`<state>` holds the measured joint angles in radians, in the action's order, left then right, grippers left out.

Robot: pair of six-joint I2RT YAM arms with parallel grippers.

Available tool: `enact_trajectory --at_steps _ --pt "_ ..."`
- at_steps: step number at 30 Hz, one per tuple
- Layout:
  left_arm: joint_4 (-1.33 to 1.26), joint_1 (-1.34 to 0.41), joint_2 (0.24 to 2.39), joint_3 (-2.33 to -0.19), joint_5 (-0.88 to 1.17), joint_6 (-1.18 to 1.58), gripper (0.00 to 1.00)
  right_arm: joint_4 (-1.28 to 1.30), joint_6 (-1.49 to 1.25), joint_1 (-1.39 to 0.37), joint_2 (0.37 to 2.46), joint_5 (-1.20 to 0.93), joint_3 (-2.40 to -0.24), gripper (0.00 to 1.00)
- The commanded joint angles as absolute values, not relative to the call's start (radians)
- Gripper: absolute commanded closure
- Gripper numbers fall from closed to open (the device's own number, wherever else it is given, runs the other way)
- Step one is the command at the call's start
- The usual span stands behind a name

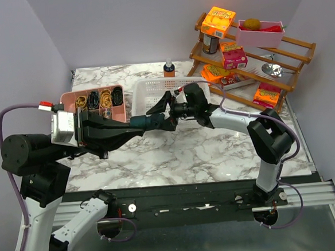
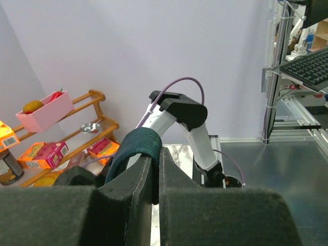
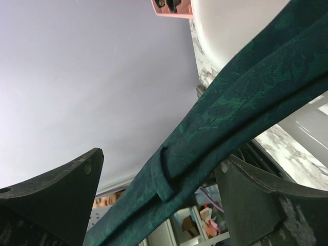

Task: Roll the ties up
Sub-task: Pick up the tie from the bin.

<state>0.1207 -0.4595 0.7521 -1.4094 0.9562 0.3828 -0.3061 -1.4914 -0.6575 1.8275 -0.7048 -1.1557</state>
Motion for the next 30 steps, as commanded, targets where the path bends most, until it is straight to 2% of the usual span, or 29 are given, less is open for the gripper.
enact_trajectory --at_steps 1,4,6,7,8,10,11,14,19,20,24,25,30 --pt "0.084 -0.463 0.715 -1.388 0.986 0.42 1.0 -0.339 -1.546 -0.699 1.876 -0.718 -1.195 0.06" --pt "0.084 -0.463 0.695 -1.387 0.988 0.425 1.0 -0.356 -1.56 -0.716 1.896 -0.712 -1.193 0.09" --pt "0.086 -0.463 0.686 -1.388 0.989 0.431 1.0 -0.371 -1.566 -0.724 1.905 -0.704 -1.192 0.17" --pt "0.086 -0.463 0.674 -1.388 0.991 0.431 1.0 -0.38 -1.569 -0.726 1.916 -0.7 -1.193 0.18" --pt "0.086 -0.463 0.67 -1.388 0.992 0.437 1.0 -0.385 -1.571 -0.726 1.92 -0.695 -1.196 0.25" --pt "0.086 -0.463 0.658 -1.391 0.996 0.44 1.0 -0.406 -1.571 -0.726 1.939 -0.687 -1.21 0.47" --pt "0.084 -0.462 0.654 -1.393 1.0 0.445 1.0 -0.403 -1.568 -0.726 1.942 -0.684 -1.219 0.64" --pt "0.081 -0.462 0.641 -1.402 1.009 0.456 1.0 -0.344 -1.526 -0.726 1.956 -0.663 -1.272 0.65" --pt "0.1 -0.462 0.624 -1.414 1.009 0.459 1.0 -0.23 -1.393 -0.689 1.928 -0.563 -1.33 0.8" --pt "0.109 -0.462 0.623 -1.417 1.009 0.459 1.0 -0.2 -1.373 -0.675 1.908 -0.551 -1.336 0.86" --pt "0.117 -0.462 0.623 -1.413 1.009 0.457 1.0 -0.14 -1.275 -0.571 1.817 -0.48 -1.315 0.88" --pt "0.117 -0.462 0.624 -1.408 1.008 0.454 1.0 -0.132 -1.24 -0.551 1.792 -0.46 -1.306 0.92" --pt "0.013 -0.462 0.646 -1.326 1.025 0.497 1.0 -0.072 -1.138 -0.415 1.605 -0.39 -1.194 0.95"
